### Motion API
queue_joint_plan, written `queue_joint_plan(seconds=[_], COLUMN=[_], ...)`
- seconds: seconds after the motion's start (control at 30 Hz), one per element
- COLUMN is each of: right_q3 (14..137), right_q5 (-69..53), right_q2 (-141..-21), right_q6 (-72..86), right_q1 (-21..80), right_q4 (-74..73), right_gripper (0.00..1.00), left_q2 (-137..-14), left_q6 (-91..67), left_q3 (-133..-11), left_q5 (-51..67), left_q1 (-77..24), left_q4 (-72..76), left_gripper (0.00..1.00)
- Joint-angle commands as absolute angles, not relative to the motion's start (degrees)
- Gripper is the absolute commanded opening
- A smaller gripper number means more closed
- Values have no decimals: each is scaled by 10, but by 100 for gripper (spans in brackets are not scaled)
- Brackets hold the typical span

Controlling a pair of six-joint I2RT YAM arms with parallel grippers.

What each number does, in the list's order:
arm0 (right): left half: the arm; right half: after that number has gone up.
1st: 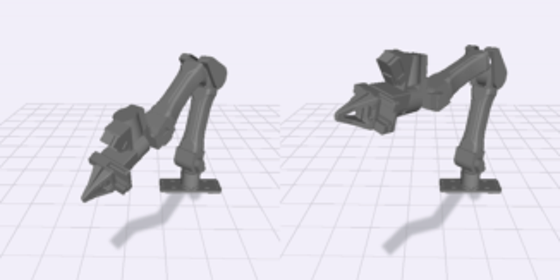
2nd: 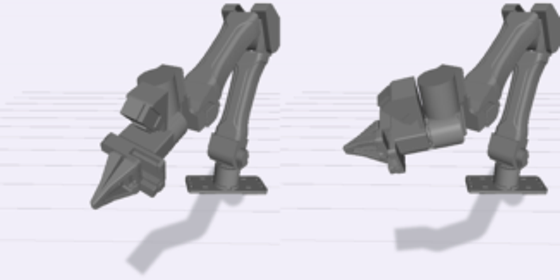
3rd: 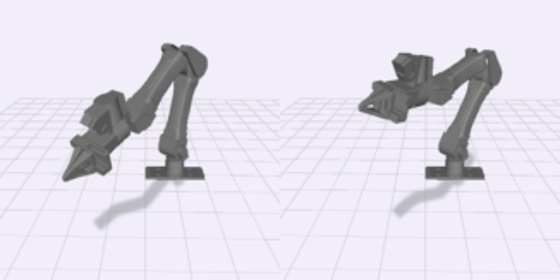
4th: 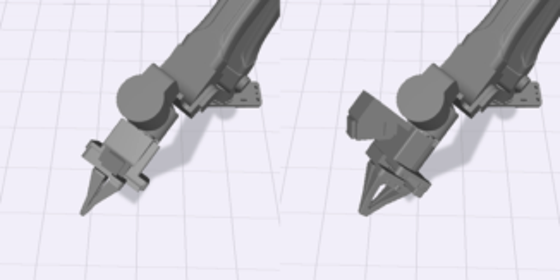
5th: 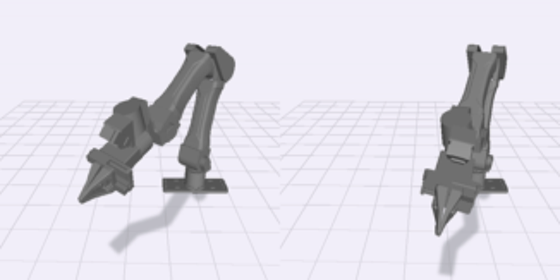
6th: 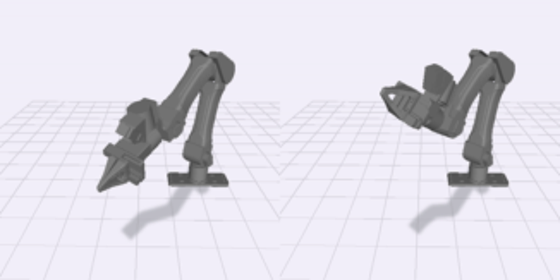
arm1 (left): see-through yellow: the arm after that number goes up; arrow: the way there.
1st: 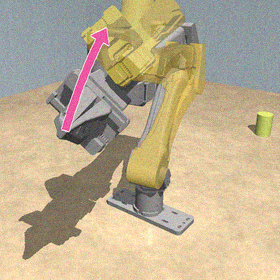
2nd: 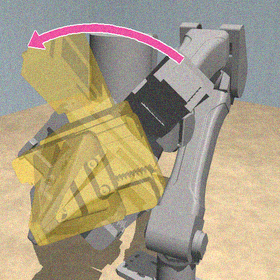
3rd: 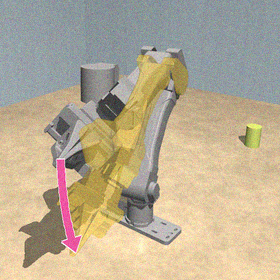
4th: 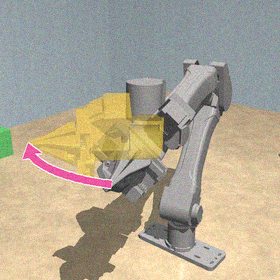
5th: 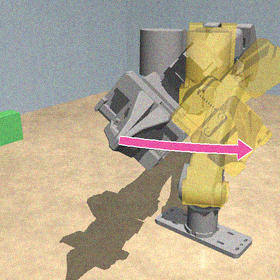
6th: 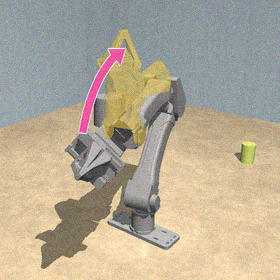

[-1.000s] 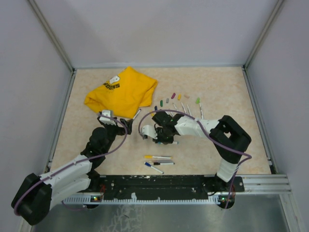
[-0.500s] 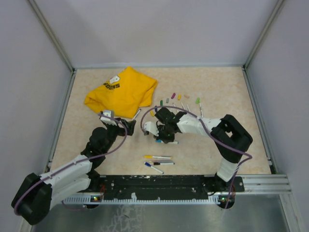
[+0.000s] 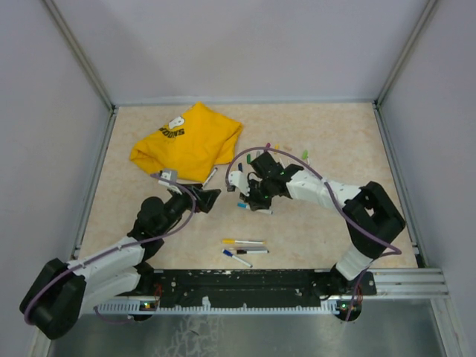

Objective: Open the pen caps
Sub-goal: Pick up the pen from the center of the board.

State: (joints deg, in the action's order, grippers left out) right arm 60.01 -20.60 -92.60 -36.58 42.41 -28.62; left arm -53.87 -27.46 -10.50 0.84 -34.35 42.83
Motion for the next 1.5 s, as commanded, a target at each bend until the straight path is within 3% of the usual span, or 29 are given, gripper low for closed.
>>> queue_joint_plan(seconds=[0.0,0.4,1.47], right_q3=[597,594,589], right_q5=[-241,-254,-302], right_q2=[-887,-885,-868], right_q6=[-349,-343,-314], right_q1=[412,404,371], right_q4=[-258,-250,-231], right_gripper=[0,0,0], left_q2=[-561,-662,-762], left_q6=[-322,-381,-454], left_q3=[-83,-76,-92], left_q5=[82,120,109], left_q1=[-343,-344,-346], left_q4=[526,636,715], left_gripper=[100,98,97])
